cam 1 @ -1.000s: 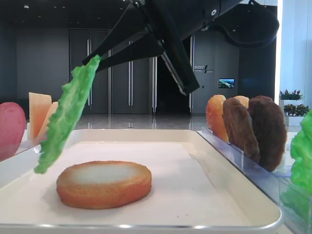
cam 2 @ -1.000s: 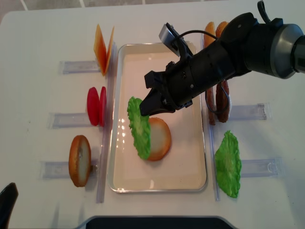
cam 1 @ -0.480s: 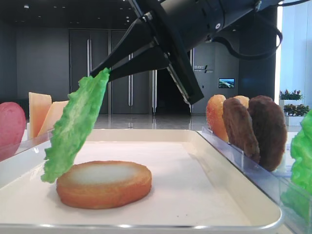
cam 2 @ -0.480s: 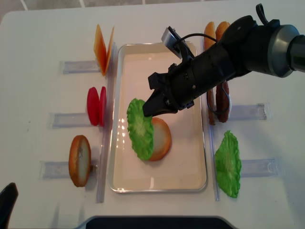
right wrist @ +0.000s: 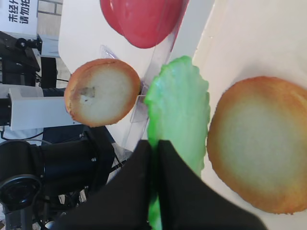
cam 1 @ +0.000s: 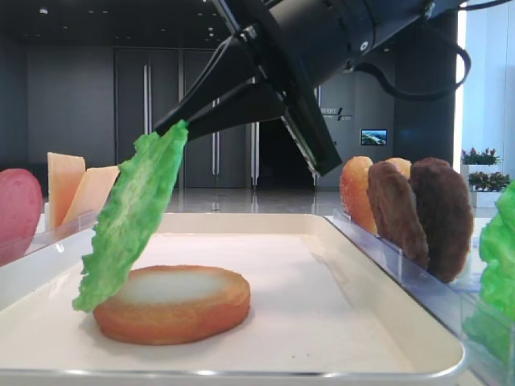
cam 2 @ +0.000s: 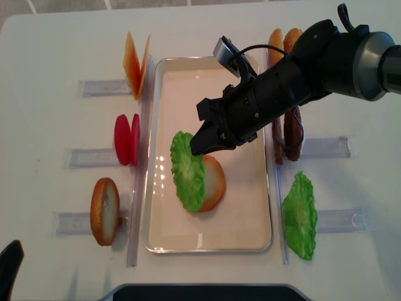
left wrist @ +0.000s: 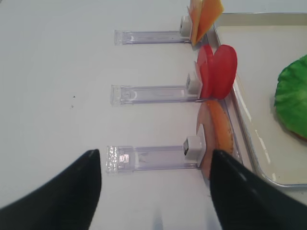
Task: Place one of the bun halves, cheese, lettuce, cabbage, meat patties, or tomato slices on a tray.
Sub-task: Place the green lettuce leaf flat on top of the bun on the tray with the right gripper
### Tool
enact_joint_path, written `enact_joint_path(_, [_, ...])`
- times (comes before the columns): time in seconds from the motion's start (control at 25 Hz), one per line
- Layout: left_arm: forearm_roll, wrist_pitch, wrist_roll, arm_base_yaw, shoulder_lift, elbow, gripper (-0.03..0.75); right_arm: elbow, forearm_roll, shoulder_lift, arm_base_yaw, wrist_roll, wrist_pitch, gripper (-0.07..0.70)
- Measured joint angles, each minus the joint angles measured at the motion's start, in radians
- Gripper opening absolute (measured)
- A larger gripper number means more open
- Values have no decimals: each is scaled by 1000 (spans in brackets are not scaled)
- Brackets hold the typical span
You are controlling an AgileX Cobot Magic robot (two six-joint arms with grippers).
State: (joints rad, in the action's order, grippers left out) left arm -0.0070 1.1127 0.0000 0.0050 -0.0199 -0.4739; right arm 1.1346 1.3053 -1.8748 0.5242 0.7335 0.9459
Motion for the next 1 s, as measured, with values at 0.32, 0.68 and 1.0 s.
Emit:
enact_joint_path(0.32, [0,0,0,0,0,0,535,0,-28,0,0,1,0,36])
enact_joint_path(0.68, [0,0,0,0,0,0,535,0,-57,0,-2,11,-12,36])
enact_joint_path(1.0, [0,0,0,0,0,0,535,0,-86,0,-29,17,-14,36])
